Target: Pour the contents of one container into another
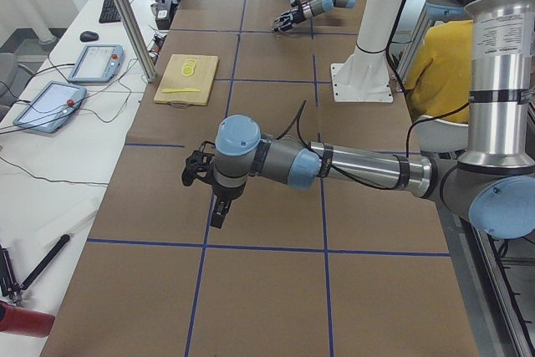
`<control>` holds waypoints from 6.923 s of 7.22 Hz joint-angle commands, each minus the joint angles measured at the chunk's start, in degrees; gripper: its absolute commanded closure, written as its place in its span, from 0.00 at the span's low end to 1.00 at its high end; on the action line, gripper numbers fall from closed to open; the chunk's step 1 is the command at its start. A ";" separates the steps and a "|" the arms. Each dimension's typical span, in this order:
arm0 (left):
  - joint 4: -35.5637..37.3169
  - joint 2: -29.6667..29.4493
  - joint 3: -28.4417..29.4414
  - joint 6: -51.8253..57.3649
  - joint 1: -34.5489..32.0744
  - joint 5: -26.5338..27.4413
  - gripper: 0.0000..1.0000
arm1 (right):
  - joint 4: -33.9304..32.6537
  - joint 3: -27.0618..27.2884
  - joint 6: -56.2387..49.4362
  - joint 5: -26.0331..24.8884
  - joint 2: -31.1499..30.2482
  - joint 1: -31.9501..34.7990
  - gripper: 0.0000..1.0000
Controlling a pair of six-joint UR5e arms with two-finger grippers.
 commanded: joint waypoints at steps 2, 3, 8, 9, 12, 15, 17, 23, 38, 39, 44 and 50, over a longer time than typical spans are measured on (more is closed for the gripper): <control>0.00 0.09 -0.43 0.00 -0.05 0.00 0.00 | 1.27 0.28 -0.07 -0.18 -0.35 -0.56 0.00; 0.08 0.09 -0.43 0.00 -0.05 0.00 0.00 | 2.31 0.45 -0.16 -1.05 -1.31 -1.26 0.00; 0.08 0.18 -0.60 0.00 -0.05 0.00 0.00 | 3.64 10.71 -0.60 -1.94 -10.17 -5.92 0.00; 0.08 0.18 -0.52 -0.08 -0.05 0.00 0.00 | 3.64 14.04 -0.68 -1.15 -12.28 -6.10 0.00; 0.00 -0.09 0.36 0.18 -0.05 0.00 0.00 | 3.21 20.48 -4.35 3.06 -14.85 -5.31 0.00; -0.09 -0.26 0.80 0.18 0.04 0.00 0.00 | 3.47 20.93 -11.83 18.13 -13.98 7.57 0.00; -0.18 -0.44 0.80 0.18 0.12 0.00 0.00 | 3.47 20.76 -17.53 30.35 -13.19 17.85 0.00; -8.36 -5.45 11.09 -0.17 0.39 0.09 0.00 | -18.25 14.25 -44.64 81.14 0.50 59.93 0.00; 1.63 -1.32 5.56 -2.28 0.65 -1.59 0.00 | -62.72 4.94 -101.50 108.81 1.58 84.51 0.00; 7.76 -1.49 1.90 -2.11 0.30 -1.58 0.00 | -62.71 4.94 -100.62 108.72 1.76 84.51 0.00; 8.27 0.79 6.60 -1.93 1.18 -2.19 0.00 | -62.63 5.38 -97.19 108.54 2.11 84.51 0.00; 8.34 -0.71 8.88 -1.58 1.53 -2.02 0.00 | -62.72 2.75 -97.36 108.37 3.17 84.51 0.00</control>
